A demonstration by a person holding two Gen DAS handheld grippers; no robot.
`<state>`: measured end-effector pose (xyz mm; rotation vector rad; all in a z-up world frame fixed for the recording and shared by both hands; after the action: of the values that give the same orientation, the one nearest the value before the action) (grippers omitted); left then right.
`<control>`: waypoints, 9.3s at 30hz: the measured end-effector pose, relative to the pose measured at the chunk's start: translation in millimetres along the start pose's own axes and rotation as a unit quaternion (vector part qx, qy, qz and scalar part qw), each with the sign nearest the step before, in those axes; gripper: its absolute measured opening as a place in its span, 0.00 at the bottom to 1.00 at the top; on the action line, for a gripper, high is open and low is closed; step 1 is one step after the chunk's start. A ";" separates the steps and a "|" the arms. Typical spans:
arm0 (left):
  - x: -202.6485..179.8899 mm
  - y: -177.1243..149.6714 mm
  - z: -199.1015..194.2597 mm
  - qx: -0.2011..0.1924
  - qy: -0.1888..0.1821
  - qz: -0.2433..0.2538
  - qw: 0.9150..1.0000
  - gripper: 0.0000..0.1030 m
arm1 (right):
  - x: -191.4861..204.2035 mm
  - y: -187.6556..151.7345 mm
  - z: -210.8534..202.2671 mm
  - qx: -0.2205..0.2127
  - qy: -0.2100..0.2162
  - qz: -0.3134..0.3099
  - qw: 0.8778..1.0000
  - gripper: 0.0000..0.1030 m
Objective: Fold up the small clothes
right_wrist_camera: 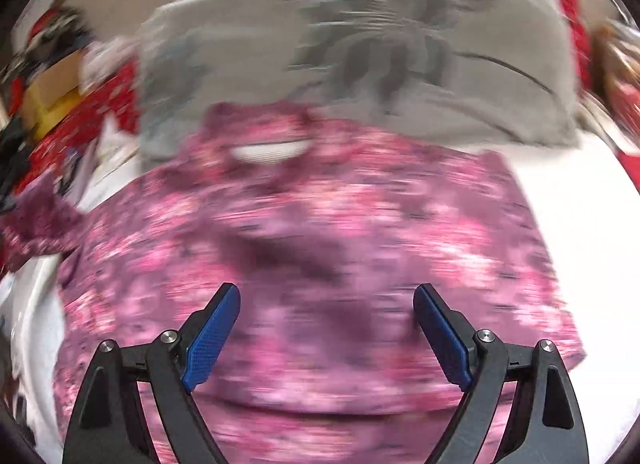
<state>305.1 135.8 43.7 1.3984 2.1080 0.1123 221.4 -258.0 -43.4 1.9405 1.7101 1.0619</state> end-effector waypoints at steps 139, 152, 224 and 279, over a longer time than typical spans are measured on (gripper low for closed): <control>-23.0 -150.9 85.8 0.165 0.042 0.096 0.981 0.41 | -121.2 10.4 -66.8 -0.043 0.156 0.158 0.974 0.26; -19.3 -193.3 58.7 0.184 0.076 0.163 0.966 0.45 | -102.9 -33.1 -60.7 0.131 0.126 0.103 0.978 0.25; 52.6 -211.1 -78.5 0.161 -0.154 0.076 0.972 0.06 | -76.4 -114.0 -229.0 -0.044 0.331 0.146 0.931 0.10; -50.5 -102.0 100.4 0.067 0.013 0.062 0.996 0.50 | -168.3 82.3 -6.6 -0.074 0.154 0.255 0.952 0.08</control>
<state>288.1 22.2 -55.5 1.6156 2.0810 0.0387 274.9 -437.4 -33.8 2.2694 1.2303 1.6985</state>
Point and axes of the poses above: each gripper's, at about its wrist camera, not at the fingertips, and z roughly the way its jaws point, x to its left, y to its top, the point moved 4 cm from there along z, roughly the way its jaws point, and after that the axes turned 15 degrees about y, right-handed, at the moved point
